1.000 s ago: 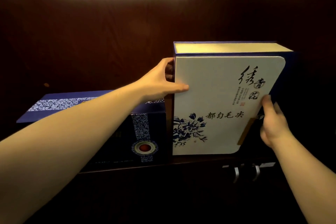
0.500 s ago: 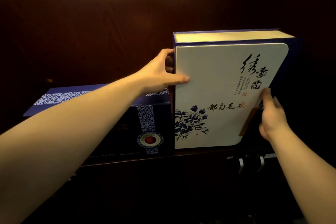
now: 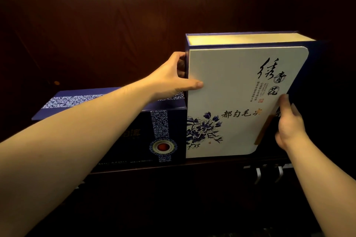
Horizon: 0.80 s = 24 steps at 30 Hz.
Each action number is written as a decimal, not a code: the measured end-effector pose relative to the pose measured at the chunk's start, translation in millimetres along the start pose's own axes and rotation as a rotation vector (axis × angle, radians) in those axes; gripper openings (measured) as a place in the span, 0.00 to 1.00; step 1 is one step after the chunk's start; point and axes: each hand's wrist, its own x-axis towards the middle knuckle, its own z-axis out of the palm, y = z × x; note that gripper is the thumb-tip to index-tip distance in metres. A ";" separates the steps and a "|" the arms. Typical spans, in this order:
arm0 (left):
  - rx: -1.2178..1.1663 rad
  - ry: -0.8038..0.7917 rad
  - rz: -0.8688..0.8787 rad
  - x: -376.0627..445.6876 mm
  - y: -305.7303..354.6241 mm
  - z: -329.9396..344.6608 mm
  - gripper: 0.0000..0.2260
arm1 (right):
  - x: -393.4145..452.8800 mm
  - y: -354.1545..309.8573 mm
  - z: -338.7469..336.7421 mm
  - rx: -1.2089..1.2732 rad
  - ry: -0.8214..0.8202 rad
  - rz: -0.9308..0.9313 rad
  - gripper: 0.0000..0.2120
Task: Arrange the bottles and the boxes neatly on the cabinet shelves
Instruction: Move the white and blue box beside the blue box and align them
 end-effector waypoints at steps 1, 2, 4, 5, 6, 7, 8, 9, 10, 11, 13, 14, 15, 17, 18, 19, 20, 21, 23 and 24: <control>0.001 0.002 0.000 -0.2 -0.1 0.2 0.42 | 0.2 0.4 -0.5 0.003 -0.004 -0.001 0.22; 0.003 0.003 -0.001 -0.2 -0.1 0.3 0.42 | 0.3 0.7 -0.9 0.003 -0.012 -0.003 0.24; -0.001 0.005 -0.002 -0.2 0.0 1.0 0.43 | 0.2 0.7 -0.5 0.001 -0.021 -0.007 0.29; -0.003 0.007 -0.002 -0.2 0.2 1.1 0.42 | 0.4 0.3 0.4 0.001 -0.019 -0.007 0.30; -0.004 0.008 -0.002 -0.1 0.4 1.2 0.42 | 0.9 0.0 1.4 0.004 -0.015 -0.005 0.28; -0.004 0.007 -0.002 0.0 0.6 0.9 0.42 | 2.2 0.6 1.9 0.005 -0.009 -0.003 0.25; -0.002 0.005 -0.002 0.1 0.5 0.7 0.41 | 3.7 1.9 1.5 0.005 -0.001 -0.002 0.22; 0.001 0.006 0.000 0.4 0.3 0.6 0.41 | 4.9 3.3 0.6 0.006 0.000 -0.003 0.22; 0.006 0.008 0.001 0.7 -0.2 0.8 0.40 | 5.5 4.3 -0.3 0.006 -0.007 -0.004 0.22; 0.010 0.010 0.002 0.6 -0.5 0.8 0.40 | 5.7 5.2 -0.9 0.004 -0.016 -0.005 0.24; 0.016 0.012 0.001 0.3 -0.1 0.7 0.40 | 7.0 7.0 -2.3 -0.001 -0.022 0.000 0.36; 0.019 0.011 0.000 0.5 0.3 0.4 0.40 | 7.6 7.0 -3.2 -0.004 -0.021 0.004 0.45; 0.024 0.009 -0.003 0.8 0.5 0.2 0.40 | 7.6 6.4 -3.4 -0.007 -0.025 0.006 0.52; 0.030 0.008 -0.012 1.6 0.6 0.0 0.38 | 6.6 4.9 -3.0 -0.012 -0.034 0.012 0.58; 0.033 0.008 -0.019 2.3 0.1 0.0 0.38 | 6.0 4.4 -2.9 -0.017 -0.037 0.015 0.59; 0.036 0.010 -0.030 3.0 -0.2 -0.1 0.38 | 5.4 4.1 -3.0 -0.020 -0.039 0.011 0.58; 0.041 0.009 -0.045 3.3 0.1 -0.5 0.39 | 4.8 4.0 -3.2 -0.026 -0.040 0.005 0.57; 0.053 0.002 -0.062 2.9 1.1 -1.5 0.40 | 4.7 4.6 -3.7 -0.036 -0.046 0.002 0.56; 0.154 -0.045 -0.092 0.8 1.3 -7.4 0.49 | 5.1 7.6 -5.6 -0.048 -0.063 0.000 0.52; 0.254 -0.083 -0.106 -1.7 -0.6 -12.5 0.53 | 5.2 9.7 -6.7 -0.048 -0.074 0.002 0.48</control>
